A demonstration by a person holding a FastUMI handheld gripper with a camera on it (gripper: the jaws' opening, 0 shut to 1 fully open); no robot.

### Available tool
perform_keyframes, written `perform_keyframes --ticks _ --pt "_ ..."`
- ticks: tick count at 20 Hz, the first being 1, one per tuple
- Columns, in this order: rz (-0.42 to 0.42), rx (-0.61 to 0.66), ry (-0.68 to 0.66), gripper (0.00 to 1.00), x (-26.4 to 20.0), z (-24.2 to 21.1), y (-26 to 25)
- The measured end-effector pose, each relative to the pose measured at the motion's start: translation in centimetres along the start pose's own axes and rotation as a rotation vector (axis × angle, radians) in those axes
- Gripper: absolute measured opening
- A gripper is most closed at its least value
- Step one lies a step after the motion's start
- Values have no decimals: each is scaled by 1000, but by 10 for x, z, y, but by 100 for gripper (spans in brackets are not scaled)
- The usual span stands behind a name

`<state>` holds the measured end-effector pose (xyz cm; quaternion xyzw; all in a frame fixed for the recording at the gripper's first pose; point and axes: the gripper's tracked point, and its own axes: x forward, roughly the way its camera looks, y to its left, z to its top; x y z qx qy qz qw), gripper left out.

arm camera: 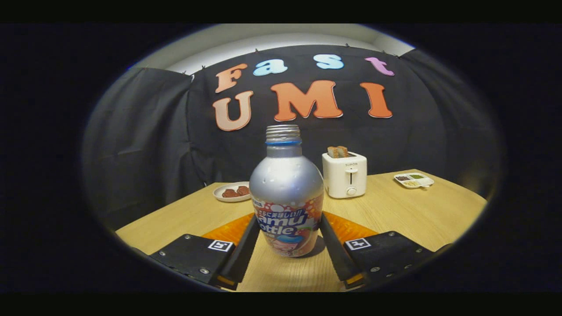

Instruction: Take the bottle from table, then pour the juice into the cup, finally place the bottle on the coaster

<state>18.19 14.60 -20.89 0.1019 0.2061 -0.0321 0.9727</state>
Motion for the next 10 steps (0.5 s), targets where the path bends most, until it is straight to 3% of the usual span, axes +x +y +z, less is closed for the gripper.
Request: perform_keyframes --ticks 10 --pt "-5 0 96 78 36 -37 3"
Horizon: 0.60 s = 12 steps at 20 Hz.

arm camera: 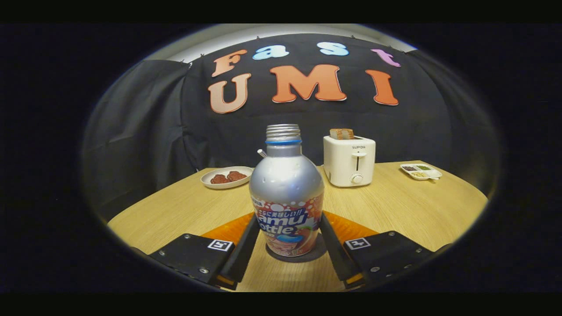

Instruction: Take the bottle from table, then pour the juice into the cup, finally place the bottle on the coaster

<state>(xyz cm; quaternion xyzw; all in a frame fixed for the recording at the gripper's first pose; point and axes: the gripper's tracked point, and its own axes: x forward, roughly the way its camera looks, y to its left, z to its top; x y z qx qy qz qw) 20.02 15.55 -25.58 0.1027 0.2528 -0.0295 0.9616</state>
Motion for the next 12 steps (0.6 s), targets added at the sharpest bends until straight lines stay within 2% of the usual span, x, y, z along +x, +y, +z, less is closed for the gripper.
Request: perform_keyframes --ticks 6,12 --pt "-20 5 27 78 10 -16 -8" --pt "5 -10 3 79 11 -17 -3"
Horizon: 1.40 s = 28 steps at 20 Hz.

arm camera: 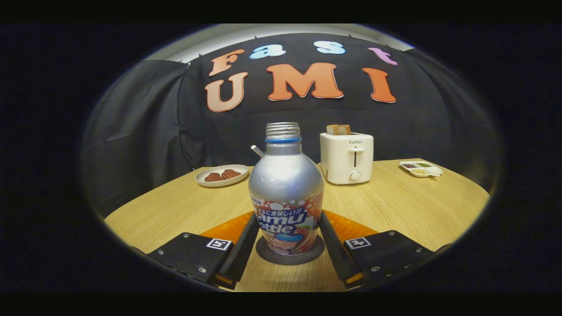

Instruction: Take the bottle from table, then pour the juice into the cup, finally place the bottle on the coaster

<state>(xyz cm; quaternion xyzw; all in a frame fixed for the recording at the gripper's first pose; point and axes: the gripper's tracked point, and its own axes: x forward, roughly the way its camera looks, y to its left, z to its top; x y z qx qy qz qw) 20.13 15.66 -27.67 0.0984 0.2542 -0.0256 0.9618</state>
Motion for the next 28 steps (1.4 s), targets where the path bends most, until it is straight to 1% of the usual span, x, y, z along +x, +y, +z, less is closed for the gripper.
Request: perform_keyframes --ticks 4,5,7,9,11,14,18,21,23,24,28 --pt "11 -35 34 83 -10 -7 3" --pt "26 -39 24 85 -16 -2 7" --pt "45 -66 -9 93 -27 5 11" --pt "43 -90 -43 96 -40 17 9" --pt "52 -68 -56 97 -54 23 7" --pt "85 -39 -103 97 -84 43 10" --pt "120 -49 -195 97 -133 81 6" --pt "105 -67 -274 97 -171 114 -9" --pt "82 -86 -304 97 -193 130 -21" --pt "87 -94 -317 97 -205 137 -23" --pt "81 -76 -381 97 -244 165 -43"
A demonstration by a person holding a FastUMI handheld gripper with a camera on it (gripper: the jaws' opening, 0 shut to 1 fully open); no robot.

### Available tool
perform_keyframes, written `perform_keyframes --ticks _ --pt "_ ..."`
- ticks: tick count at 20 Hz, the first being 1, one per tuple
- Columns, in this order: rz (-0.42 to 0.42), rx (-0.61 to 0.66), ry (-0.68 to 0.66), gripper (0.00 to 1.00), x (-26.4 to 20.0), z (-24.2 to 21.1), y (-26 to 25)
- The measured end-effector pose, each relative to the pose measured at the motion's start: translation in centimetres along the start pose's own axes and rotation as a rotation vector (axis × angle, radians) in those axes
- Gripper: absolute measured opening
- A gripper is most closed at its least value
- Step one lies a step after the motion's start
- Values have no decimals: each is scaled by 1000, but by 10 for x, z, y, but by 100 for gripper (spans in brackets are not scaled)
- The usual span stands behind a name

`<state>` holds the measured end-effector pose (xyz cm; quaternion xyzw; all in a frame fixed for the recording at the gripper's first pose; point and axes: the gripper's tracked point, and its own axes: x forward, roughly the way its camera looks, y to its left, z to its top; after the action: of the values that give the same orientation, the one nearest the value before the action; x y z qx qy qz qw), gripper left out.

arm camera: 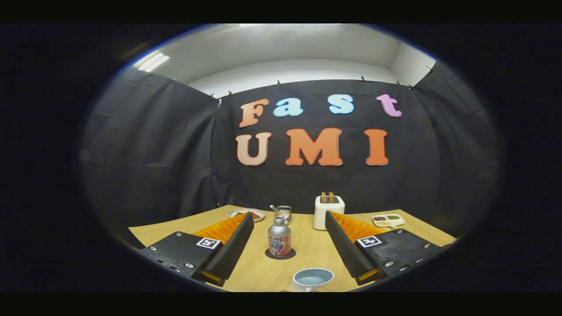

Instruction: Take the bottle from table, then pour the juice into the cup, finally place the bottle on the coaster

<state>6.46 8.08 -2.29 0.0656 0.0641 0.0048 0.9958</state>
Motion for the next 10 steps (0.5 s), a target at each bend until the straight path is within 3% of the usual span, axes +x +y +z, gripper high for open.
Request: perform_keyframes --ticks 5,10 --pt "-12 -10 -62 97 -29 26 -18" --pt "-32 3 -50 97 -34 18 -31"
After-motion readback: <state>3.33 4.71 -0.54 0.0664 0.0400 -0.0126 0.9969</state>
